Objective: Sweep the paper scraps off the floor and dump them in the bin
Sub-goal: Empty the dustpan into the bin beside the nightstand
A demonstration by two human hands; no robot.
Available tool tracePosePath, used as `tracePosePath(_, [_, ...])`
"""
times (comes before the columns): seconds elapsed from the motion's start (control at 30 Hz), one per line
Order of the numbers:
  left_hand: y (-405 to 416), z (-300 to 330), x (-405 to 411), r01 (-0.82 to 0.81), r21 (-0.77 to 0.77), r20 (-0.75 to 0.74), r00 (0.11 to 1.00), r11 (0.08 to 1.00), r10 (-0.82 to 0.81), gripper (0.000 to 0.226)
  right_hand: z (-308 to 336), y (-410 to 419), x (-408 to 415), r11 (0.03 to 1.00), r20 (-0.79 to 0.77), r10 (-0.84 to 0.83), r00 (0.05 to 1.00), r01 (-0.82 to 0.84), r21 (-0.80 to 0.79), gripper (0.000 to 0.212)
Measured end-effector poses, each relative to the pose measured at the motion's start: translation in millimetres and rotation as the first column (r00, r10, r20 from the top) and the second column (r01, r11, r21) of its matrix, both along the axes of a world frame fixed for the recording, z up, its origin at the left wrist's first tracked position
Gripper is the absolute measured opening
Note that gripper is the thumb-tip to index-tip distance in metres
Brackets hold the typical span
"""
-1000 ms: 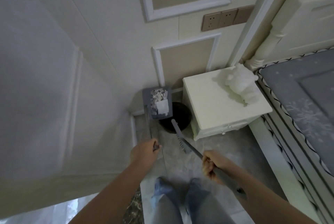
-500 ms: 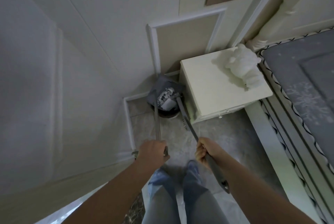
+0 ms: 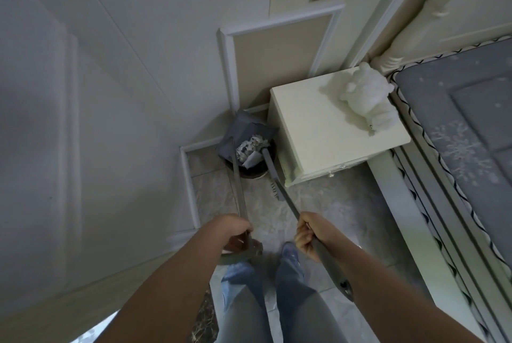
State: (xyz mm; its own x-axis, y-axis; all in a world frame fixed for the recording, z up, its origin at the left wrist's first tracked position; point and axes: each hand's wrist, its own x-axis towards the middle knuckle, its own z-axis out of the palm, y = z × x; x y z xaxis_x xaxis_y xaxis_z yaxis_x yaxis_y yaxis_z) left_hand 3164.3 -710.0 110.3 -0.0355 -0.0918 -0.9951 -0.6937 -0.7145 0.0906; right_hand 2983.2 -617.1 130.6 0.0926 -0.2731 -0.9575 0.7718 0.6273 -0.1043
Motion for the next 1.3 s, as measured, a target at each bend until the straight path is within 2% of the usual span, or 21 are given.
tracePosePath(0.03, [5.0, -10.5, -2.1, -0.194, 0.054, -0.03, 0.98, 0.98, 0.196, 0.015, 0.5, 0.3, -1.4, 1.0, 0.006, -0.006, 1.0, 0.006, -0.005, 0.031])
tracePosePath(0.1, [16.9, -27.0, -6.3, -0.542, 0.102, -0.064, 0.833, 0.834, 0.549, 0.02, 2.5, 1.0, -3.4, 1.0, 0.026, -0.018, 1.0, 0.018, -0.014, 0.03])
tracePosePath(0.13, [21.8, -33.4, -8.7, -0.634, 0.097, -0.074, 0.764, 0.767, 0.641, 0.025, 2.4, 1.2, -5.0, 1.0, 0.032, -0.015, 0.999, 0.015, -0.016, 0.029])
tracePosePath(0.17, [25.6, -37.2, -10.5, -0.663, 0.074, -0.083, 0.741, 0.745, 0.667, 0.03, 2.4, 1.9, -6.1, 1.0, 0.033, -0.011, 0.999, 0.011, -0.016, 0.028])
tracePosePath(0.23, [28.5, -48.3, -11.9, -0.583, -0.089, -0.061, 0.812, 0.808, 0.58, 0.037, 2.6, 2.6, -9.8, 1.0, 0.036, -0.016, 0.999, 0.017, -0.014, 0.027])
tracePosePath(0.3, [31.7, -56.2, -10.6, -0.414, -0.268, -0.006, 0.904, 0.87, 0.428, 0.038, 2.9, 3.9, -13.5, 0.999, 0.044, -0.032, 0.999, 0.033, -0.012, 0.027])
tracePosePath(0.37, [37.8, -59.5, -7.5, -0.182, -0.406, 0.079, 0.969, 0.896, 0.233, 0.046, 4.0, 5.5, -16.0, 0.999, 0.039, -0.046, 0.998, 0.046, -0.009, 0.026])
tracePosePath(0.43, [45.5, -60.8, -4.7, 0.038, -0.518, 0.204, 0.976, 0.855, 0.08, 0.047, 4.9, 7.8, -17.4, 1.0, 0.002, -0.029, 1.0, 0.029, -0.01, 0.028])
tracePosePath(0.53, [58.0, -62.1, -2.5, 0.112, -0.612, 0.239, 0.97, 0.783, 0.048, 0.043, 5.3, 12.3, -17.2, 1.0, -0.058, -0.002, 0.998, 0.001, -0.018, 0.03])
tracePosePath(0.73, [50.7, -74.9, -1.8, 0.246, -0.554, 0.308, 0.948, 0.795, -0.078, 0.046, 1.8, 21.0, -18.1, 1.0, -0.069, 0.0, 0.998, -0.002, -0.025, 0.029])
tracePosePath(0.83, [50.4, -79.0, 7.5, 0.215, -0.578, 0.312, 0.95, 0.787, -0.031, 0.047, 3.4, 19.3, -16.4, 0.999, -0.089, 0.041, 0.995, -0.043, -0.019, 0.029])
tracePosePath(1.03, [78.0, -83.2, 27.8, 0.196, -0.62, 0.273, 0.962, 0.76, -0.026, 0.032, 8.0, 15.4, -14.1, 0.994, -0.133, 0.103, 0.986, -0.108, -0.026, 0.034])
tracePosePath(1.17, [72.0, -91.9, 25.0, 0.206, -0.545, 0.277, 0.959, 0.813, -0.057, 0.044, 10.8, 15.2, -11.2, 0.994, -0.142, 0.103, 0.984, -0.108, -0.025, 0.036])
tracePosePath(1.23, [73.6, -91.7, 27.2, 0.295, -0.544, 0.311, 0.94, 0.786, -0.138, 0.045, 11.6, 17.0, -8.7, 0.994, -0.152, 0.102, 0.983, -0.109, -0.033, 0.034])
tracePosePath(1.3, [78.3, -92.7, 34.5, 0.27, -0.568, 0.305, 0.946, 0.777, -0.107, 0.045, 10.8, 18.3, -6.1, 0.993, -0.163, 0.104, 0.981, -0.112, -0.039, 0.032])
